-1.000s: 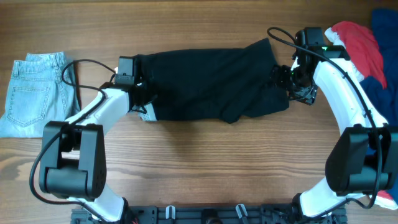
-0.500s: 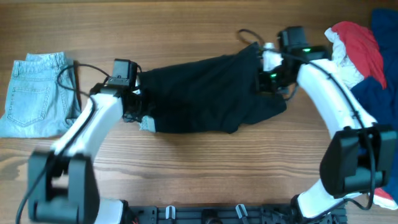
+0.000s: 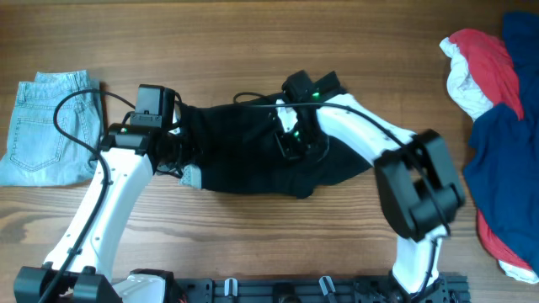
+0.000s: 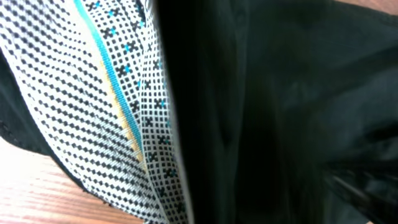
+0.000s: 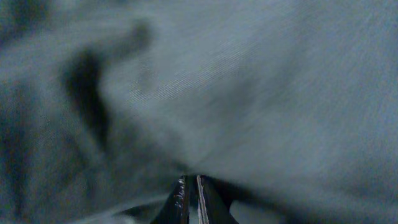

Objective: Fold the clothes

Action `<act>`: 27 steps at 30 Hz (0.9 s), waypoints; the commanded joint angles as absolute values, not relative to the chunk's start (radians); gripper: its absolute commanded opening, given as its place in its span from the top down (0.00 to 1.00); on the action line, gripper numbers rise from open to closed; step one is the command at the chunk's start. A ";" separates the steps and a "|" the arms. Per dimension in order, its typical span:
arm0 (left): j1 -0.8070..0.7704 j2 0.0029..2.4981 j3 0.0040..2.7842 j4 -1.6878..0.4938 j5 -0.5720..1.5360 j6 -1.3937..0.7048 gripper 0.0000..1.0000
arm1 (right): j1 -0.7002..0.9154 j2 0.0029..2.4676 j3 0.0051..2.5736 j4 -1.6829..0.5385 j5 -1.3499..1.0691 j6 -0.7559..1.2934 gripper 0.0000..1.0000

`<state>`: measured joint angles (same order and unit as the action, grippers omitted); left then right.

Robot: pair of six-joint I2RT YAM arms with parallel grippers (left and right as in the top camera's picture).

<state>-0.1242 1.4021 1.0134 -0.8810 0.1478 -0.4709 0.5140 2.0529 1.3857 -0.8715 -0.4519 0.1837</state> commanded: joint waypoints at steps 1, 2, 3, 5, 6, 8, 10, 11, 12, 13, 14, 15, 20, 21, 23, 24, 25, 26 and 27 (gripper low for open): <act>-0.126 1.380 1.122 -0.927 0.112 -0.448 0.96 | 0.553 2.120 1.399 -0.843 -0.554 0.210 0.94; -0.126 1.380 1.143 -0.939 0.112 -0.448 0.96 | 0.568 2.125 1.399 -0.825 -0.583 0.210 0.94; -0.126 1.380 1.161 -0.945 0.116 -0.449 0.96 | 0.588 2.126 1.399 -0.805 -0.600 0.219 0.94; -0.126 1.380 1.192 -0.949 0.154 -0.448 0.96 | 0.624 2.127 1.399 -0.778 -0.600 0.263 0.94; -0.126 1.380 1.205 -0.947 0.181 -0.449 0.96 | 0.647 2.128 1.399 -0.759 -0.600 0.286 0.94; -0.130 1.380 1.217 -0.939 0.233 -0.452 0.96 | 0.691 2.130 1.399 -0.719 -0.600 0.319 0.94; -0.139 1.380 1.217 -0.945 0.235 -0.452 0.96 | 0.698 2.129 1.400 -0.717 -0.577 0.344 0.93; -0.147 1.380 1.217 -0.948 0.235 -0.452 0.96 | 0.691 2.125 1.401 -0.732 -0.561 0.345 0.95; -0.155 1.380 1.217 -0.948 0.234 -0.451 0.96 | 0.673 2.111 1.412 -0.780 -0.527 0.328 0.96; -0.162 1.380 1.217 -0.947 0.231 -0.451 0.96 | 0.650 2.088 1.434 -0.850 -0.451 0.305 0.96; -0.167 1.380 1.217 -0.948 0.215 -0.451 0.96 | 0.613 2.050 1.476 -0.948 -0.331 0.304 0.96; -0.167 1.380 1.217 -0.948 0.212 -0.451 0.96 | 0.588 2.024 1.497 -0.992 -0.278 0.298 0.96; -0.168 1.380 1.217 -0.951 0.212 -0.451 0.96 | 0.385 1.907 1.513 -1.090 -0.195 0.344 0.95; -0.176 1.380 1.217 -0.950 0.212 -0.448 0.96 | 0.353 1.909 1.502 -1.093 -0.191 0.344 0.95; -0.204 1.382 1.217 -0.949 0.212 -0.443 0.96 | 0.314 1.913 1.452 -1.091 -0.185 0.344 0.94; -0.225 1.384 1.217 -0.947 0.212 -0.422 0.96 | 0.302 1.914 1.413 -1.079 -0.175 0.344 0.94; -0.252 1.384 1.217 -0.942 0.212 -0.399 0.96 | 0.299 1.915 1.384 -1.065 -0.174 0.344 0.95; -0.285 1.388 1.217 -0.935 0.212 -0.398 0.96 | 0.298 1.915 1.334 -1.033 -0.172 0.344 0.94; -0.310 1.389 1.216 -0.927 0.210 -0.397 0.96 | 0.298 1.915 1.312 -1.017 -0.172 0.345 0.94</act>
